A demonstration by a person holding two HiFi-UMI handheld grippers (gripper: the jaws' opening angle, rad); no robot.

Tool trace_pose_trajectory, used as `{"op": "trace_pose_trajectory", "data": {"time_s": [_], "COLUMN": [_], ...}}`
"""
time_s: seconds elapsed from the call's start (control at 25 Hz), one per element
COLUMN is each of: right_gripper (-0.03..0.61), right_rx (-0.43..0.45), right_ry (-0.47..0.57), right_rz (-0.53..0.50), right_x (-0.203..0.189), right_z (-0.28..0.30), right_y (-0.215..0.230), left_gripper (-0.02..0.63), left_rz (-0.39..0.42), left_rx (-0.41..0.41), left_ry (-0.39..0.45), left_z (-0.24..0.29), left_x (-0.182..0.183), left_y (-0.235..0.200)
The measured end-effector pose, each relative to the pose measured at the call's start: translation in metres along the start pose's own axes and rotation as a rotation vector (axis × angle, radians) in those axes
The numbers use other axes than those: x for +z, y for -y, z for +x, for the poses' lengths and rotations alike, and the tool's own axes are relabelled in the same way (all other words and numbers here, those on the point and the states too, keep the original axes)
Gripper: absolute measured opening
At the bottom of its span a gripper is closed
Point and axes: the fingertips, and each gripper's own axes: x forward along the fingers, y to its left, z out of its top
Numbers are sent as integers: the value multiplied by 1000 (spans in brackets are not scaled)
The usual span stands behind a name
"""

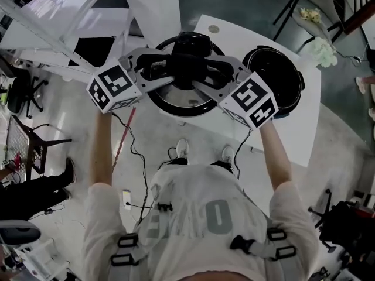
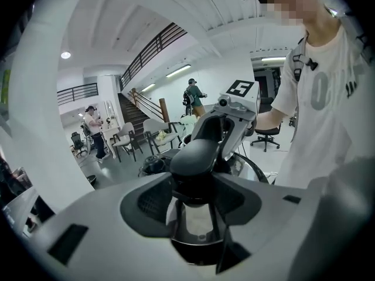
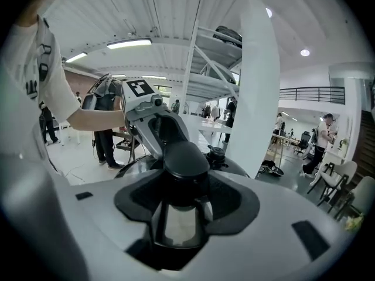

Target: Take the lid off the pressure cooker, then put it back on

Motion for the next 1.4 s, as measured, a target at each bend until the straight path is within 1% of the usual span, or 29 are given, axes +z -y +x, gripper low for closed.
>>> {"op": "trace_pose_trajectory", "data": {"time_s": [0.24,0.36,0.52,0.72,0.84,1.12,1.32,1.4], "right_gripper": [233,233,233,233,232,232,230,231], "right_rx": [-16,-27,-42,-60,-78,-98,-96,-103], "right_ry": [-33,-51,-78,-103,-98,-129,-108,-117], "right_rz": [46,71,113,172,206,221,265,260], "right_x": [-14,-31,-61,-100,-120,-161,-182,-185], "right_z": [39,51,59,56,55,70,75,76], "right_y": [-25,-36,-44,-42,-38,-36,-35,-34], "left_gripper": [210,210,210,210,210,210,210,209], "left_rz": [-20,-40,-65,-94,-129,-154,-168,-166], "left_rx": [-41,-57,-88,-140,-166,-192,-190,-189], "left_ry": [-26,-37,-72,-89,-72,-110,-114,-115], "left_z": [-12,-8,10,42,61,92,106,109], "left_x": [-48,-71,-98,-114,-122,-156,-169,-172], "left_y": [2,9,21,33,36,41,45,45]}}
